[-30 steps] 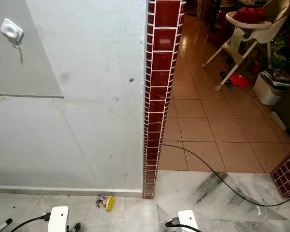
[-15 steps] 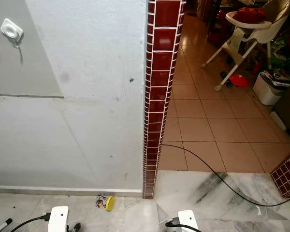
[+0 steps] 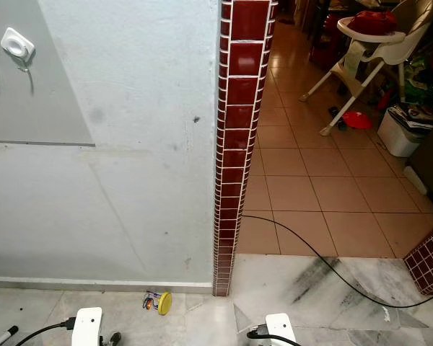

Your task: Hang keys on a hook

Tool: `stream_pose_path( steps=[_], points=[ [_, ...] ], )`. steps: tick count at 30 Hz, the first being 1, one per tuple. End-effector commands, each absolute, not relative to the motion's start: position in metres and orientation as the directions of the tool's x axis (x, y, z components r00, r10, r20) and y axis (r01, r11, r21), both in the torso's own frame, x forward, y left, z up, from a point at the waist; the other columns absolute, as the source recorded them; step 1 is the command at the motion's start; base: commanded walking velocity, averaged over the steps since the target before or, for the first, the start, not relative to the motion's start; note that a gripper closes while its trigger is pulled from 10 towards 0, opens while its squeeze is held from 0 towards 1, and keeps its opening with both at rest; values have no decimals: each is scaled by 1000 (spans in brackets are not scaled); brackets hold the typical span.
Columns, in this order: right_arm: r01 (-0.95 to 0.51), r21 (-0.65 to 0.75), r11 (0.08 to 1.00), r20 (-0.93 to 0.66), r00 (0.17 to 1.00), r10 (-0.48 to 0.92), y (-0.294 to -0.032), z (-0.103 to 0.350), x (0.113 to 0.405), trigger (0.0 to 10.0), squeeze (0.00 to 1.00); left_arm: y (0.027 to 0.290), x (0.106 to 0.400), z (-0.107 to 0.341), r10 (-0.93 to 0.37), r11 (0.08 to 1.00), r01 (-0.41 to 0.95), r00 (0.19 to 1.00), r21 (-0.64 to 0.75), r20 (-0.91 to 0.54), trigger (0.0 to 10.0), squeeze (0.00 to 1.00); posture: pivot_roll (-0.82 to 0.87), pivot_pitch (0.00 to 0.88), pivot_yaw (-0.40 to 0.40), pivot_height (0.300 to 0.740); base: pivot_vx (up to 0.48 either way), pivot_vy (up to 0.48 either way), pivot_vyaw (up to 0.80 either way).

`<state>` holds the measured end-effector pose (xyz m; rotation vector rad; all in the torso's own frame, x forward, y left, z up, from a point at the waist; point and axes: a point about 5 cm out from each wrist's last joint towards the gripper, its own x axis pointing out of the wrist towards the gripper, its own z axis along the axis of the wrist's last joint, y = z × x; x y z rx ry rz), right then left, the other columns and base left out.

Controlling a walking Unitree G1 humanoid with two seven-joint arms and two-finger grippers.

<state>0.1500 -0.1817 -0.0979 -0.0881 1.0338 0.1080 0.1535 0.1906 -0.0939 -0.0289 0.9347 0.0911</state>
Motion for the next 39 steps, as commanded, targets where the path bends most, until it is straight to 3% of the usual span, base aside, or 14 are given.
stream_pose_path(
  steps=[1, 39],
  points=[
    [-320, -90, 943, -886, 458, 72, -181, -91, 171, 10000, 0, 208, 148, -97, 51, 996, 45, 464, 81, -885, 10000, 0, -61, 0, -2, 740, 0, 0, 0],
    [-374, -123, 919, -894, 444, 61, -190, -90, 170, 10000, 0, 208, 155, -94, 33, 988, 117, 467, 99, -884, 10000, 0, -76, 0, 5, 740, 0, 0, 0]
  ],
)
